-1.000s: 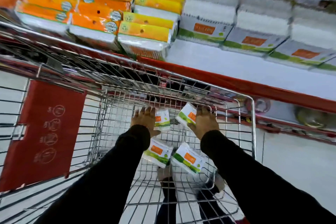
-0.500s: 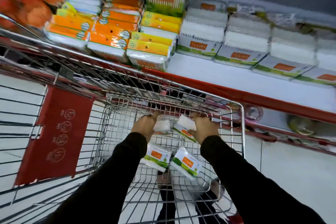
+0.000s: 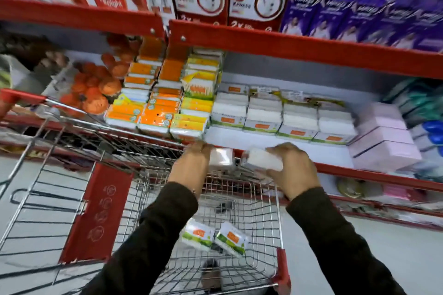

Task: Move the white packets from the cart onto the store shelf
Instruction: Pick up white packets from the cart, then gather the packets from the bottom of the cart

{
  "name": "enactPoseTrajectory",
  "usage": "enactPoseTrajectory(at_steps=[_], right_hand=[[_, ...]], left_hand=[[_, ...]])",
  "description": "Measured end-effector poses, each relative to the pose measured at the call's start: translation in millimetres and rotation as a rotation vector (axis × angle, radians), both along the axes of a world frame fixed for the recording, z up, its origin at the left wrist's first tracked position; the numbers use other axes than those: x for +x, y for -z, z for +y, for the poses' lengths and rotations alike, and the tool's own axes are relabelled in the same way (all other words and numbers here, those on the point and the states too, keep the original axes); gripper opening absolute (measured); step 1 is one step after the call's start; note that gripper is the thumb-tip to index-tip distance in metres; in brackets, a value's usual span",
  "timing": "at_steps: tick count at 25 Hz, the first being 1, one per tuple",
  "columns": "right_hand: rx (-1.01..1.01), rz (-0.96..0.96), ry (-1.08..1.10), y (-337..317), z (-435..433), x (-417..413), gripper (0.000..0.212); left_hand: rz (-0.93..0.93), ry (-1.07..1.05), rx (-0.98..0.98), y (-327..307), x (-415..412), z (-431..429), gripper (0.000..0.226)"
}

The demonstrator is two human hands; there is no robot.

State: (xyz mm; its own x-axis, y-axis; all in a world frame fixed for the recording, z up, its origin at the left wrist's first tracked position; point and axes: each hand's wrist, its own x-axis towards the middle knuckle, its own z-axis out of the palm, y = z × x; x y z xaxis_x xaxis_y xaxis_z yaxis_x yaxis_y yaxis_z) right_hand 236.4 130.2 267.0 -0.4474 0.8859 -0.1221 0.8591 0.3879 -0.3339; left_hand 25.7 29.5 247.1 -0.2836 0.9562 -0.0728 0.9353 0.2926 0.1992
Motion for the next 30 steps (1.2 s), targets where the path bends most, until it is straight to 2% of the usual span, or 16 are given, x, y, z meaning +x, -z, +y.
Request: enactPoseTrajectory(at_steps=[3, 6, 11, 16, 18, 20, 22, 24, 26, 30], right_hand=[[0.130, 0.032, 0.027, -22.2, 28.3, -3.9, 0.052], [0.183, -0.055, 0.007, -10.5, 57.0, -18.5, 0.052], [0.041, -0.188, -0.076, 20.8, 82.9, -33.9, 0.056], [0.044, -0.223, -0.150, 31.1, 81.9, -42.8, 0.055], [0.045, -0.160, -0.130, 29.1, 76.4, -39.6, 0.053], [0.071, -0.011, -0.091, 28.2, 61.2, -32.2, 0.049], [0.050, 0.175, -0.076, 36.1, 37.6, -25.2, 0.038], [-0.063, 0.238, -0.112, 61.6, 9.8, -22.5, 0.029], [-0.215, 0.161, -0.131, 102.4, -15.3, -22.4, 0.029], [-0.528, -0.183, -0.161, 200.2, -56.1, -21.7, 0.047]], left_hand=[[0.064, 0.017, 0.063, -21.4, 1.7, 50.1, 0.062], [0.123, 0.048, -0.008, -21.8, 0.0, 91.7, 0.057], [0.199, 0.088, -0.195, 0.7, 1.1, 116.6, 0.046], [0.159, 0.107, -0.191, 9.8, -4.2, 116.1, 0.047], [0.094, 0.116, -0.163, 14.9, -8.4, 108.9, 0.057], [-0.020, 0.117, -0.040, 21.0, -9.5, 90.8, 0.064], [-0.112, 0.146, 0.120, 28.8, -5.9, 61.0, 0.052], [-0.174, 0.199, 0.154, 48.5, -1.2, 25.6, 0.037], [-0.199, 0.196, 0.001, 81.6, 2.5, -5.9, 0.037], [-0.171, 0.182, -0.516, 170.3, 5.9, -45.7, 0.060]])
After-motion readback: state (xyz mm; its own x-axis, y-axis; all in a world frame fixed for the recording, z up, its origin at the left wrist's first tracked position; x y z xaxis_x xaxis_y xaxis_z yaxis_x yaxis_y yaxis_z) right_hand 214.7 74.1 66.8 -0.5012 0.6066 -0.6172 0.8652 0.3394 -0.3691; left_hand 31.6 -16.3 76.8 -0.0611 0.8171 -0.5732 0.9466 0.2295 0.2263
